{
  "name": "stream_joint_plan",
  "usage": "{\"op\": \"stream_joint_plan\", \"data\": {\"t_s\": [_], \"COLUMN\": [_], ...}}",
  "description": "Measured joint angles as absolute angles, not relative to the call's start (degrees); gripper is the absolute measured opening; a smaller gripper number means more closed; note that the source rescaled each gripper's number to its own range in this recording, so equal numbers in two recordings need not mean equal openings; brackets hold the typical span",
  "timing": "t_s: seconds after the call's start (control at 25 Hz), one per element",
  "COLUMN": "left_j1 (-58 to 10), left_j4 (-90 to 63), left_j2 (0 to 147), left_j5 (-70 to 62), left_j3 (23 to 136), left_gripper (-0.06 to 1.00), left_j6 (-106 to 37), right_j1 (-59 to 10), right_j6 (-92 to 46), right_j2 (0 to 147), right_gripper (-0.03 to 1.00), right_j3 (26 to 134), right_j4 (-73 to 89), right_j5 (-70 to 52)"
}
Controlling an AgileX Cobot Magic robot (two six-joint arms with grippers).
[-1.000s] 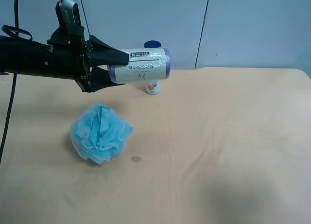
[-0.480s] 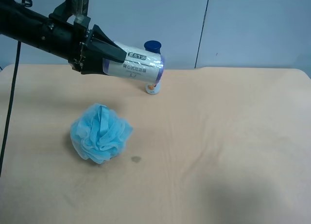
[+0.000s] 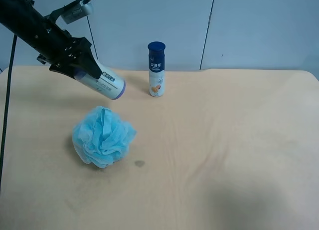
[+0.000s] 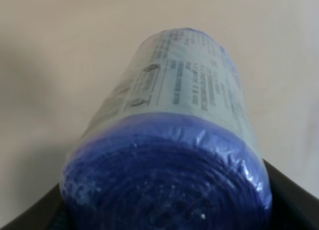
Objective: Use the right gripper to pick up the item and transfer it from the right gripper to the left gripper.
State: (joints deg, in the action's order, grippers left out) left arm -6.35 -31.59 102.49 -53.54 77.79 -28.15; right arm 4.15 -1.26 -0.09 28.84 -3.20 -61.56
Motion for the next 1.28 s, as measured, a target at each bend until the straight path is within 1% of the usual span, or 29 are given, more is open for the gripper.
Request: {"op": "stream_joint_plan", "data": {"t_s": [0.16,0.4,0.52,0.68,1.28], "left_j1": [-6.4,-6.4,-6.4,-6.4,-6.4], "left_j4": [-21.3,-2.2,3.5,5.7,6.0], "left_j2": [102.5,103.0,103.6,104.5,110.2], "left_j5": [-52.0,-53.5,-54.6,-56.3,-56.4], "left_j3": [77.8,77.8,77.8,77.8,77.8], "left_gripper": [0.00,0.00,0.00,0.00,0.00], "left_j6": [-23.1,-12.4,-9.1,-8.2,-8.2], "right_j1": [4.2,4.2,4.2,4.2,4.2], "right_j6": [-1.3,-1.3,-1.3,-1.3,-1.3], "right_j2": [-0.1,-0.1,-0.1,-0.1,-0.1], "right_gripper": [0.85,0.85,0.85,0.85,0.85], "right_j3": [28.8,28.8,28.8,28.8,28.8], "right_j4": [-3.2,-3.2,-3.2,-3.2,-3.2], "right_j5": [-61.6,-61.6,-61.6,-61.6,-61.6]}}
